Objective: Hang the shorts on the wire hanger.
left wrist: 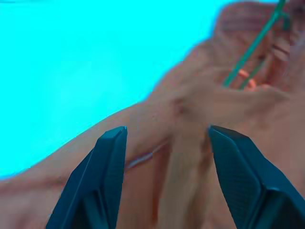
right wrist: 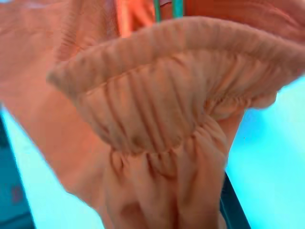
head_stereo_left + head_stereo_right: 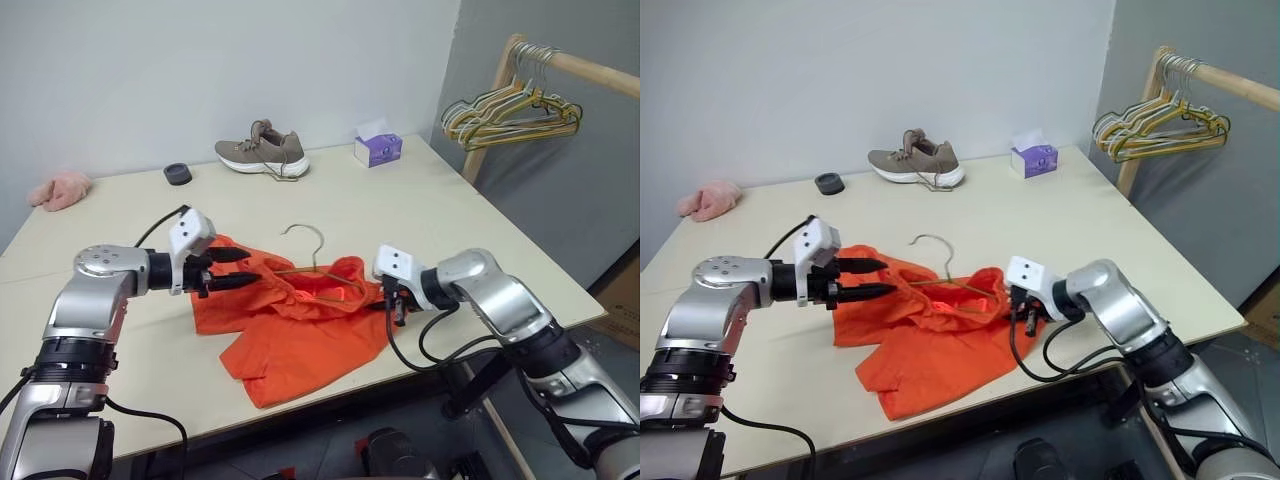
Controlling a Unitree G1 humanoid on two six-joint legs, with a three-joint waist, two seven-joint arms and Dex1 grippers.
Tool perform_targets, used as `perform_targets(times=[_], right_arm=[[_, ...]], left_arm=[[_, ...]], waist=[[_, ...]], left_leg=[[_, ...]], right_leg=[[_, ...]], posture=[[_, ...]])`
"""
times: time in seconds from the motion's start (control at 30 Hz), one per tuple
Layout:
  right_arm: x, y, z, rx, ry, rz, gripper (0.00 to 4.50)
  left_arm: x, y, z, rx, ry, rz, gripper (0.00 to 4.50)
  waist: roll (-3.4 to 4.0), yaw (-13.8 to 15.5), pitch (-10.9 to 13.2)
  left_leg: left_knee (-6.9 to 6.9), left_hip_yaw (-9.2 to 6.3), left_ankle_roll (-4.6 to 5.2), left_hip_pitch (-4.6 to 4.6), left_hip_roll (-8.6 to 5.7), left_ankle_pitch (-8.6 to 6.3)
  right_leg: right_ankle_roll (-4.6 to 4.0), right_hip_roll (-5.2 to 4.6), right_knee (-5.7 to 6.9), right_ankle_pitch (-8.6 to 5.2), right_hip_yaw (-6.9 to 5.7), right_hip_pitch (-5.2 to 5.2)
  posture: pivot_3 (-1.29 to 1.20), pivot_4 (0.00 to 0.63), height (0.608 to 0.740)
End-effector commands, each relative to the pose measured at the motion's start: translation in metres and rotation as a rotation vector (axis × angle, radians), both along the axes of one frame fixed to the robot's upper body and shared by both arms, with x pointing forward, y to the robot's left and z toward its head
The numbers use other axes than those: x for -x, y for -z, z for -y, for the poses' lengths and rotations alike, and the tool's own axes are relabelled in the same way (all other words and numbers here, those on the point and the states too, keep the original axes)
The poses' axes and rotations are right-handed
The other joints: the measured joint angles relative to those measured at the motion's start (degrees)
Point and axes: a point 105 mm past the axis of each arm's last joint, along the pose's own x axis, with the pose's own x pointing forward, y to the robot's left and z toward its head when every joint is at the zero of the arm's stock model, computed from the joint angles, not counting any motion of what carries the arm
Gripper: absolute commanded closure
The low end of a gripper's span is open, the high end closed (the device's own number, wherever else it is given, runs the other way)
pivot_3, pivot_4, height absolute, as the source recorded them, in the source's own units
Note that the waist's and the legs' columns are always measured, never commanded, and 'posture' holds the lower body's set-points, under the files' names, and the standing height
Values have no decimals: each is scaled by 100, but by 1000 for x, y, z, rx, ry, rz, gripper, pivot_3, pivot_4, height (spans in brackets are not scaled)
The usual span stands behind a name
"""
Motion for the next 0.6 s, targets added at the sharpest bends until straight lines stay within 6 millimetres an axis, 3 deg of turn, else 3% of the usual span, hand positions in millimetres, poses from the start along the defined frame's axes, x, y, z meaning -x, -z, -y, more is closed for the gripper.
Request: perform_targets(times=[0.03,0.17,0.33,0.5,0.6], right_arm=[[-8,-18,7,-66,106,55,4500],[-13,-21,53,-126,410,61,4500],[-3,-30,90,-152,605,78,4500],[1,-48,140,-175,885,150,4500],[10,-49,176,-143,1074,198,4500]], left_arm=[[-6,-19,-12,38,-75,75,1643],[1,-20,-3,139,-88,71,1643],[5,-18,22,203,-32,50,1643],[3,-24,67,283,79,67,1643],[7,-36,110,341,219,100,1643]], waist=[[0,0,0],[0,6,-2],[-2,4,-2],[0,-34,-3],[-2,-29,-5]], left_leg=[[0,-1,0,0,0,0],[-1,-3,0,-3,3,0],[5,8,0,-13,-1,0],[6,41,1,-4,-5,0],[9,43,3,-6,-4,2]], right_leg=[[0,0,2,0,0,0],[0,-3,0,0,2,-1],[3,-25,-5,0,5,-1],[5,-11,-5,1,9,1],[5,-7,-8,1,2,7]], posture=[[-341,0,740],[-371,0,740],[-404,0,740],[-416,0,740],[-494,6,740]])
